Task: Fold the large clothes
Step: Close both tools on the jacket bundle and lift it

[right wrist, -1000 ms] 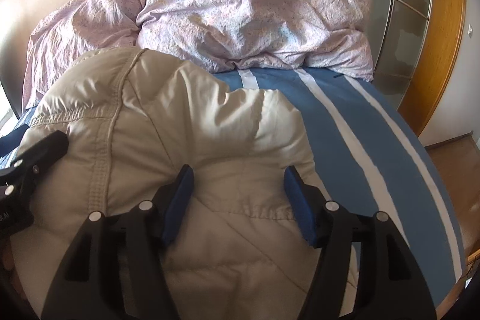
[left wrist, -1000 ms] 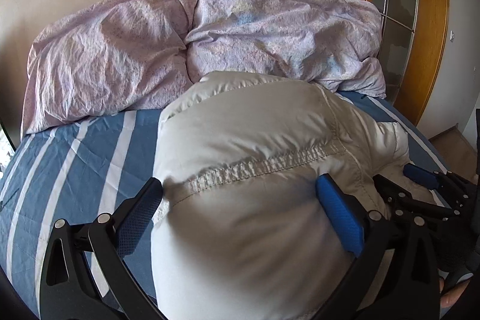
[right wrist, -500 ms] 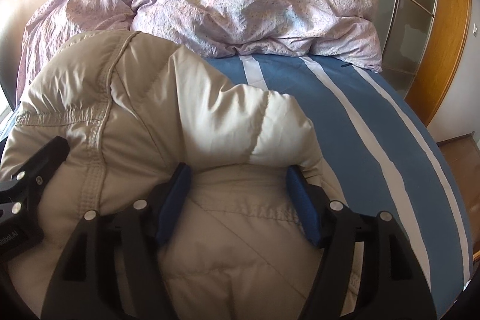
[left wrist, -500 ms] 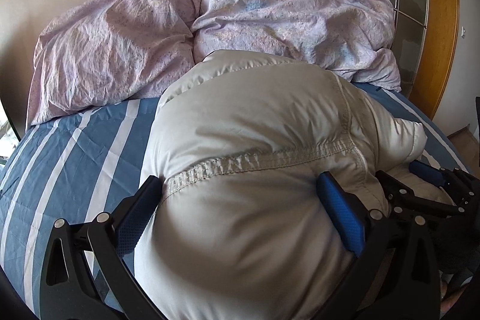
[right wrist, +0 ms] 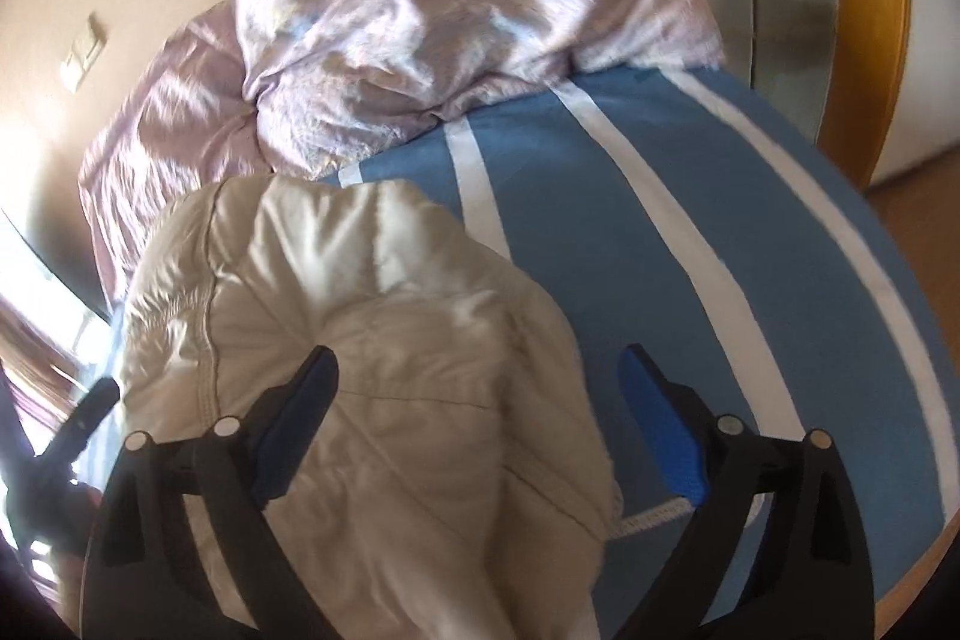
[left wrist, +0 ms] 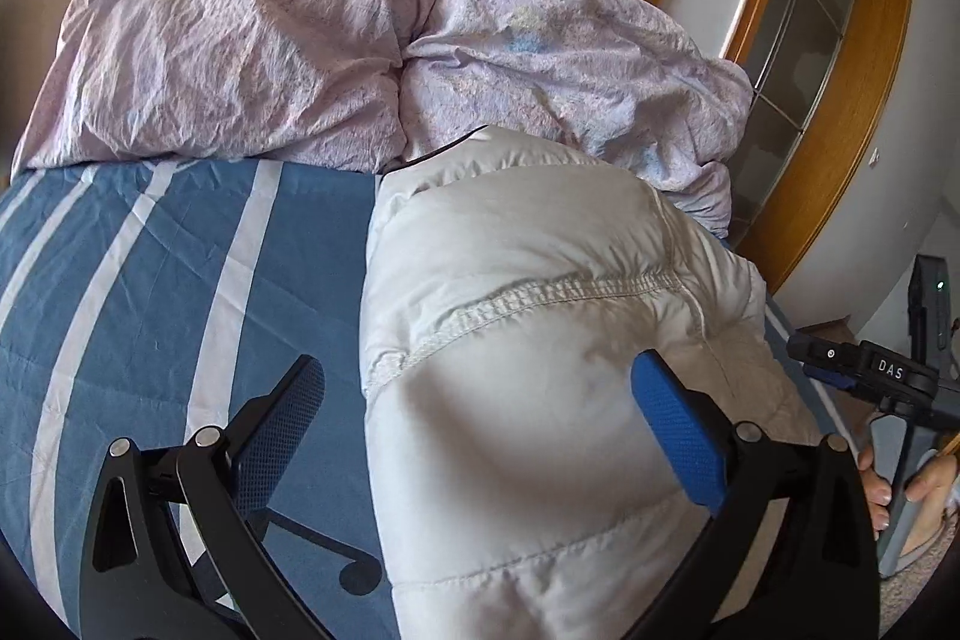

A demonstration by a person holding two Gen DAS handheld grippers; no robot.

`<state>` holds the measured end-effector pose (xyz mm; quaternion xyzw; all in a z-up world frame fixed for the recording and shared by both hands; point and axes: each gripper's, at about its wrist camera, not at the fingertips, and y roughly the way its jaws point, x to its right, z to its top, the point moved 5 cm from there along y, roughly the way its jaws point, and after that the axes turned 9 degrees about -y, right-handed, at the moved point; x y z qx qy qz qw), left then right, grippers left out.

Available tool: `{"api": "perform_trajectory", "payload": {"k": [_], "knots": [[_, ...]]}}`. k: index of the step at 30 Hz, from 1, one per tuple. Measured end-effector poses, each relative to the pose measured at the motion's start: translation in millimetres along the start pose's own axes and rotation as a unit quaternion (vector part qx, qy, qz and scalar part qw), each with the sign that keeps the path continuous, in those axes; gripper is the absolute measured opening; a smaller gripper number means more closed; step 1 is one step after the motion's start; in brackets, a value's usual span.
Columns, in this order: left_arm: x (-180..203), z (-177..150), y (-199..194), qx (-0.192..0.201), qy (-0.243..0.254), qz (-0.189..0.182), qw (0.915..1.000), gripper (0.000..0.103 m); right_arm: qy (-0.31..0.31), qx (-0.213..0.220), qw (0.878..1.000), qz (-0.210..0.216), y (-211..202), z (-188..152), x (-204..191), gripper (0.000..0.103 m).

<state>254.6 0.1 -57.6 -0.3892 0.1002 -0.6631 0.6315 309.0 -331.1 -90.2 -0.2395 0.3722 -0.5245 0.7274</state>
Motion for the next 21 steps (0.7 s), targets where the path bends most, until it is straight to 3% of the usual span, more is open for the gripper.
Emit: {"api": "perform_trajectory", "payload": {"k": [4, 8, 15, 21], "knots": [[-25, 0, 9, -0.049, -0.053, -0.034, 0.9968, 0.102, 0.045, -0.06, 0.995, 0.063, 16, -7, 16, 0.095], [-38, -7, 17, -0.09, -0.1, -0.077, 0.988, 0.102, 0.068, -0.103, 0.986, 0.109, 35, -14, 17, 0.099], [-36, -18, 30, -0.124, -0.116, -0.124, 0.9777, 0.102, 0.113, -0.153, 0.962, 0.194, 59, -30, 15, 0.101], [-39, -25, 42, -0.152, -0.137, -0.16, 0.9658, 0.102, 0.096, -0.175, 0.95, 0.238, 72, -31, -7, 0.101]]}}
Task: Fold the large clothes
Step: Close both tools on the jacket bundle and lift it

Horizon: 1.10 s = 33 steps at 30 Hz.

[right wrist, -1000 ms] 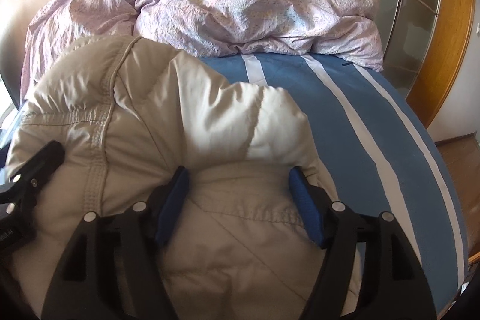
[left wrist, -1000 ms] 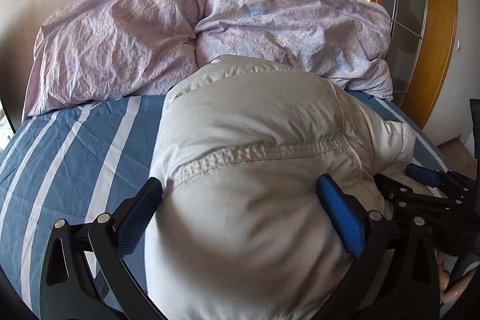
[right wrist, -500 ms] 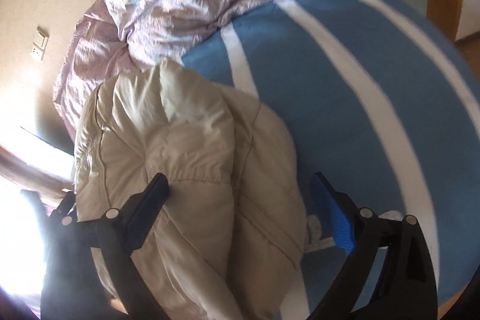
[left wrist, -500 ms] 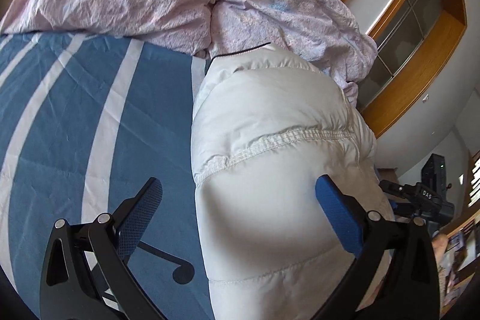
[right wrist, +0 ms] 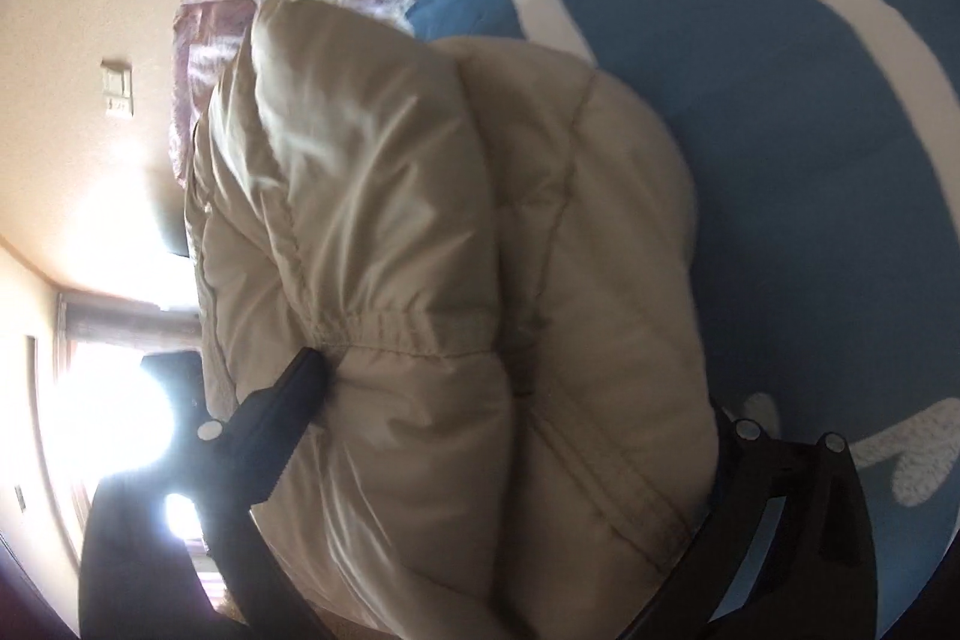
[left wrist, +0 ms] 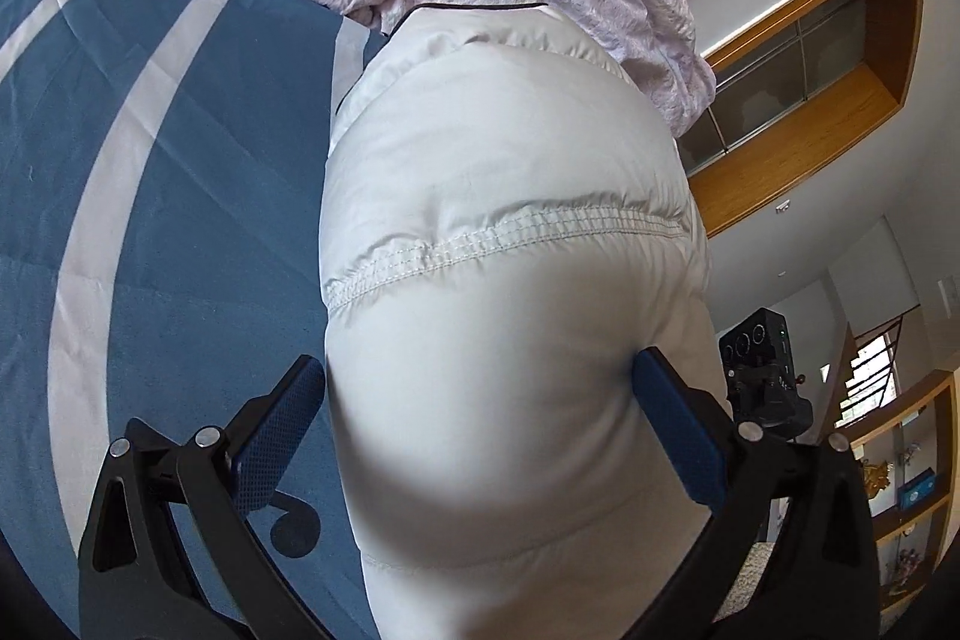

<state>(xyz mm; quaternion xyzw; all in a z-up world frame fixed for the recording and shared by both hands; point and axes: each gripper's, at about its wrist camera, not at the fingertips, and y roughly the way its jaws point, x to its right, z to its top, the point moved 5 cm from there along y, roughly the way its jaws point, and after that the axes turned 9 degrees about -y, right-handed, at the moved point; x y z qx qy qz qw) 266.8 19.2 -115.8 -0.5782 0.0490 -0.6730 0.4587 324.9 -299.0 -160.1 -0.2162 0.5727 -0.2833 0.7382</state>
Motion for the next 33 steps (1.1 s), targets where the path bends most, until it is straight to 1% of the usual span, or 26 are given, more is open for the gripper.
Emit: {"api": "perform_trajectory", "payload": {"k": [3, 7, 10, 11, 12, 13, 14, 15, 17, 18, 19, 21, 24, 27, 28, 33], "knots": [[-1, -1, 5, -0.006, -0.003, -0.007, 1.0, 0.102, -0.018, -0.014, 1.0, -0.001, 11, 3, -9, 0.101], [0, -3, 9, -0.005, -0.005, -0.014, 0.9999, 0.102, -0.04, -0.015, 0.999, 0.017, 21, 6, -18, 0.101], [4, -6, 11, 0.003, 0.0, -0.013, 0.9999, 0.102, -0.056, -0.008, 0.998, 0.037, 24, 3, -22, 0.1], [7, -7, 10, 0.006, 0.006, -0.013, 0.9999, 0.101, -0.061, -0.003, 0.997, 0.042, 24, 1, -24, 0.095], [10, -8, 9, 0.009, 0.01, -0.014, 0.9998, 0.099, -0.065, 0.002, 0.997, 0.045, 23, -2, -24, 0.089], [13, -8, 8, 0.011, 0.013, -0.016, 0.9997, 0.095, -0.068, 0.006, 0.996, 0.049, 20, -4, -25, 0.086], [15, -8, 6, 0.012, 0.015, -0.02, 0.9996, 0.091, -0.072, 0.009, 0.996, 0.05, 18, -5, -27, 0.08], [17, -8, 4, 0.012, 0.017, -0.024, 0.9995, 0.089, -0.076, 0.012, 0.996, 0.051, 16, -6, -29, 0.076], [22, -6, 1, 0.014, 0.025, -0.028, 0.9992, 0.083, -0.077, 0.013, 0.996, 0.053, 13, -7, -32, 0.072], [24, -5, 0, 0.017, 0.029, -0.027, 0.9991, 0.082, -0.079, 0.014, 0.995, 0.054, 12, -7, -33, 0.068], [26, -3, -3, 0.021, 0.033, -0.027, 0.9989, 0.081, -0.081, 0.016, 0.995, 0.055, 12, -6, -35, 0.067], [30, 3, -7, 0.03, 0.041, -0.029, 0.9983, 0.079, -0.087, 0.022, 0.994, 0.057, 11, -4, -40, 0.063], [33, 15, -17, 0.044, 0.052, -0.028, 0.9973, 0.078, -0.097, 0.029, 0.993, 0.059, 14, 1, -51, 0.062], [31, 30, -29, 0.061, 0.06, -0.02, 0.9961, 0.077, -0.11, 0.029, 0.992, 0.058, 24, 13, -67, 0.061], [29, 37, -33, 0.067, 0.061, -0.017, 0.9957, 0.077, -0.114, 0.029, 0.991, 0.057, 26, 10, -71, 0.06], [12, 68, -50, 0.095, 0.06, 0.008, 0.9936, 0.077, -0.133, 0.028, 0.989, 0.051, 51, 40, -98, 0.06]]}}
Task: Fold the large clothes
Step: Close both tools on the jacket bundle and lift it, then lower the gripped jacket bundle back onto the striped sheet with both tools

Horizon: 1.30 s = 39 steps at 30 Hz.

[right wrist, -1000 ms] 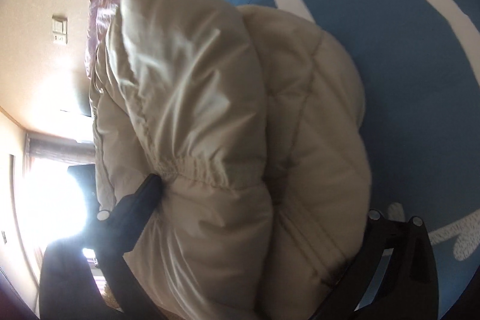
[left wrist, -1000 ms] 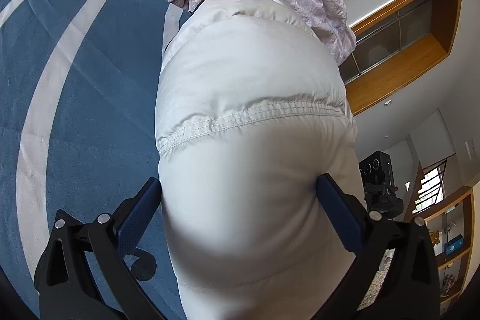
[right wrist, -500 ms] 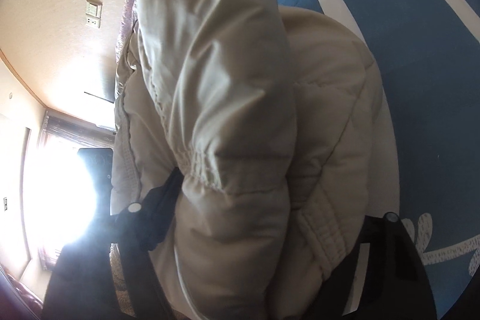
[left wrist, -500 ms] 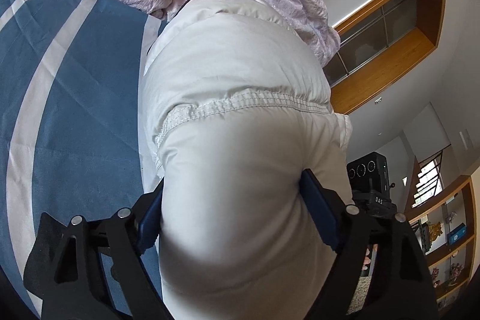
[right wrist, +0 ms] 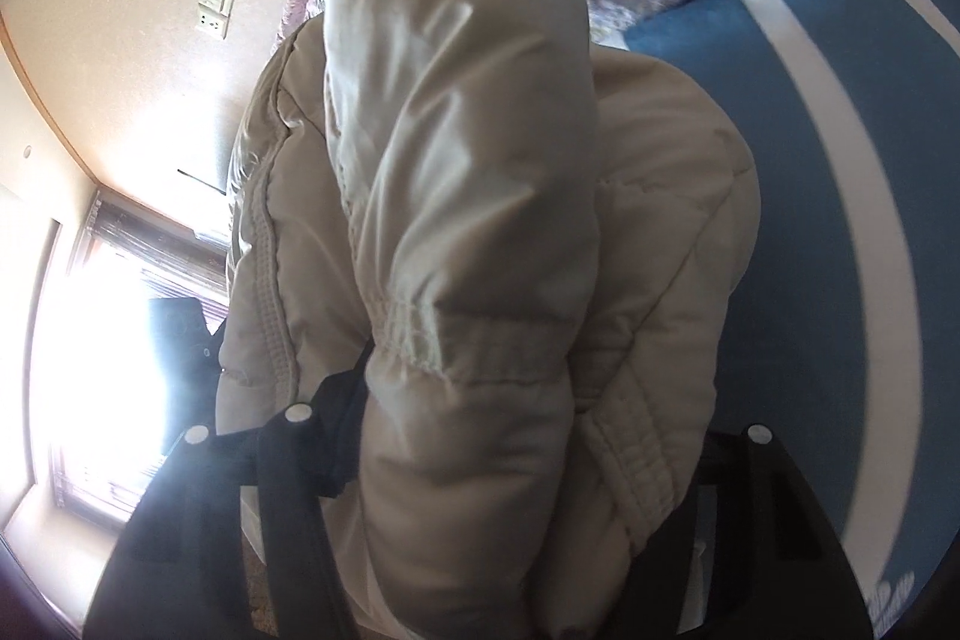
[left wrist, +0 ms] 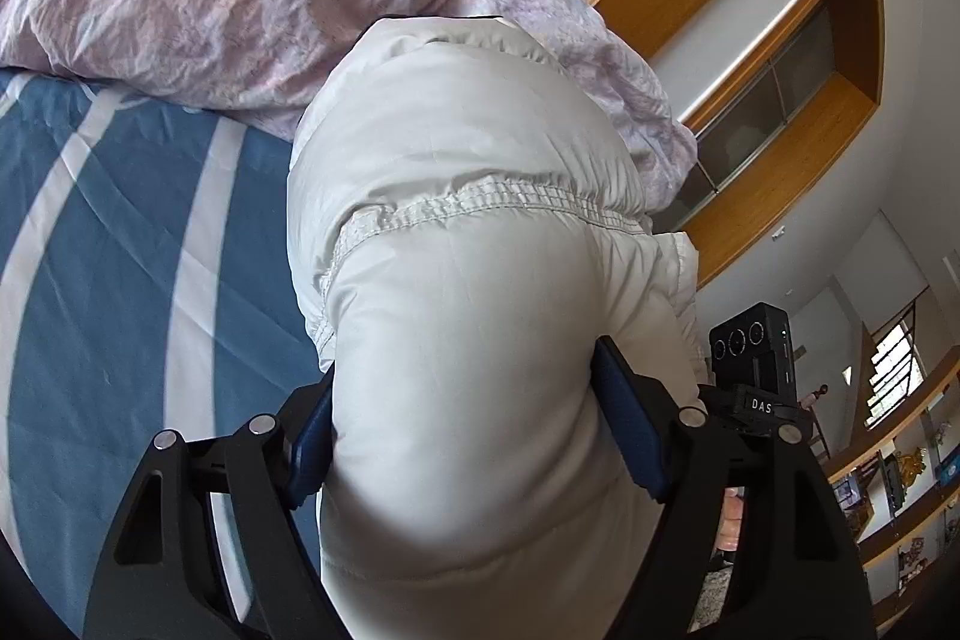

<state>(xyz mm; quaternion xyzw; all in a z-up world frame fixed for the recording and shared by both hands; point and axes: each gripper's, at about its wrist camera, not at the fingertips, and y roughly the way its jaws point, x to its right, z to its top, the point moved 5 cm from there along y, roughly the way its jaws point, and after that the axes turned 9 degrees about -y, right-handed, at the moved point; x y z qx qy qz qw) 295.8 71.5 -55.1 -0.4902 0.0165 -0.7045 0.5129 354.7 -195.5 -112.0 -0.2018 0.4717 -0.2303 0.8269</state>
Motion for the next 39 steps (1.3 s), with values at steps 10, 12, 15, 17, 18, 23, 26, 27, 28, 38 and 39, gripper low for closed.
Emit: {"api": "perform_trajectory", "payload": {"k": [10, 12, 15, 17, 18, 23, 26, 27, 28, 38, 39], "knots": [[-65, 50, -8, 0.032, -0.027, 0.052, 0.9978, 0.077, -0.025, 0.001, 0.999, -0.038, 64, 45, -23, 0.061], [-80, 55, -4, 0.032, -0.038, 0.059, 0.997, 0.078, -0.027, 0.008, 0.998, -0.055, 72, 47, -22, 0.068], [-96, 56, 1, 0.039, -0.046, 0.072, 0.9956, 0.085, -0.012, 0.018, 0.997, -0.076, 76, 40, -16, 0.082], [-90, 56, -2, 0.055, -0.018, 0.103, 0.993, 0.093, -0.005, 0.027, 0.995, -0.094, 74, 36, -14, 0.087], [-85, 56, -5, 0.063, -0.002, 0.12, 0.9908, 0.094, -0.003, 0.032, 0.994, -0.105, 71, 32, -14, 0.089], [-64, 58, -27, 0.113, 0.061, 0.204, 0.9704, 0.095, -0.001, 0.096, 0.974, -0.206, 19, 23, -23, 0.094], [-51, 55, -41, 0.14, 0.094, 0.252, 0.9529, 0.097, -0.026, 0.163, 0.936, -0.311, -23, 18, -36, 0.094], [-47, 52, -44, 0.145, 0.103, 0.263, 0.9482, 0.098, -0.033, 0.177, 0.928, -0.327, -31, 19, -39, 0.094], [-43, 49, -46, 0.149, 0.112, 0.27, 0.9446, 0.099, -0.045, 0.19, 0.922, -0.334, -37, 18, -45, 0.094], [-4, 23, -29, 0.115, 0.144, 0.263, 0.9471, 0.1, -0.216, 0.147, 0.896, -0.359, 28, 17, -119, 0.073], [-1, 21, -26, 0.11, 0.147, 0.263, 0.9472, 0.1, -0.217, 0.141, 0.896, -0.36, 40, 21, -120, 0.067]]}}
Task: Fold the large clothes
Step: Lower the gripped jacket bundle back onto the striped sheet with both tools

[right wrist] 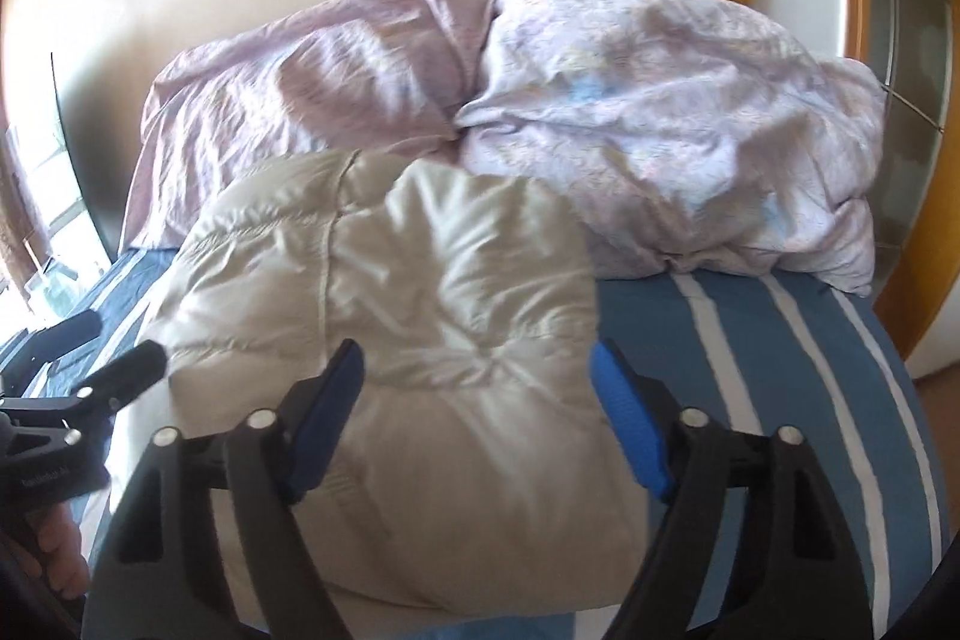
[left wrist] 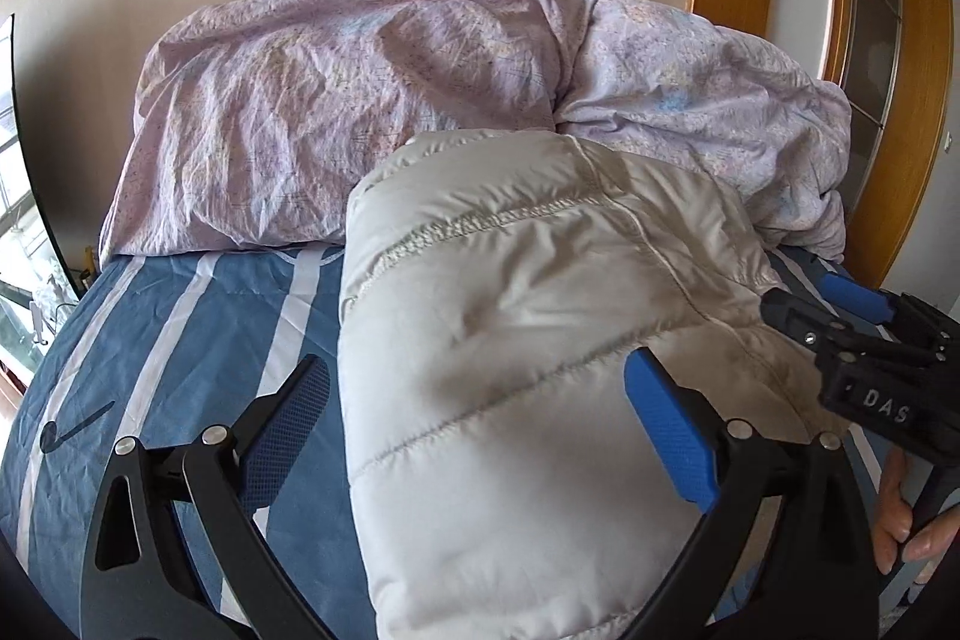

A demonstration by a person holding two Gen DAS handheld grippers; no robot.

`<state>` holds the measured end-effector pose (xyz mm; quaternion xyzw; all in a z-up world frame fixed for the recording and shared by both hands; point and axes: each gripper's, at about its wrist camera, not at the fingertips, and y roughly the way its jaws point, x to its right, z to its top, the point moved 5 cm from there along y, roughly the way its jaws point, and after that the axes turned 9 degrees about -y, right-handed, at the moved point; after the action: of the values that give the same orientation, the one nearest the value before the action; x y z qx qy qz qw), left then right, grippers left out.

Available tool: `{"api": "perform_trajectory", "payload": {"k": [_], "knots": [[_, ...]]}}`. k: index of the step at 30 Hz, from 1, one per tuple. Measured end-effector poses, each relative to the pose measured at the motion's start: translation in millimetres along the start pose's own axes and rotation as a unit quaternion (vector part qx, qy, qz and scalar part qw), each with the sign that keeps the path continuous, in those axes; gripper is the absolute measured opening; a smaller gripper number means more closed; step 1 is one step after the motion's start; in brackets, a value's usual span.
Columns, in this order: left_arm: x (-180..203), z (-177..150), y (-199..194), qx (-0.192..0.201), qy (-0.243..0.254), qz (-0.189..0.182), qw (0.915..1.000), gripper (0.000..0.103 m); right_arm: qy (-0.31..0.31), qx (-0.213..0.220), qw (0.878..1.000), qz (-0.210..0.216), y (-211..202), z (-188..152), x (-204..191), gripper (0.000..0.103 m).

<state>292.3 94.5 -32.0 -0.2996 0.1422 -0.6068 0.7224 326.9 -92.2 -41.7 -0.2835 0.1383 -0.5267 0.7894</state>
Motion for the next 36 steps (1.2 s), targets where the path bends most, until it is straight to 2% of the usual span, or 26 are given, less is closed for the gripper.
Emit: {"api": "perform_trajectory", "payload": {"k": [2, 5, 13, 15, 22, 36], "knots": [[6, -2, 2, -0.002, 0.007, -0.003, 1.0, 0.1, -0.007, -0.009, 1.0, 0.003, 16, 4, -9, 0.061], [9, -3, 6, -0.001, 0.01, -0.004, 0.9999, 0.1, -0.013, -0.014, 1.0, 0.0, 28, 0, -15, 0.06], [7, -7, 28, -0.016, -0.004, -0.011, 0.9998, 0.102, -0.009, -0.025, 1.0, -0.002, 50, -6, -13, 0.061], [8, -8, 33, -0.017, 0.0, -0.008, 0.9998, 0.102, -0.006, -0.031, 1.0, 0.0, 60, -8, -10, 0.063], [13, -15, 49, -0.022, 0.009, 0.002, 0.9997, 0.102, 0.005, -0.06, 0.998, 0.034, 93, -18, -5, 0.066], [15, -28, 62, -0.016, 0.022, 0.024, 0.9993, 0.102, -0.003, -0.072, 0.997, 0.031, 108, -30, -8, 0.067]]}}
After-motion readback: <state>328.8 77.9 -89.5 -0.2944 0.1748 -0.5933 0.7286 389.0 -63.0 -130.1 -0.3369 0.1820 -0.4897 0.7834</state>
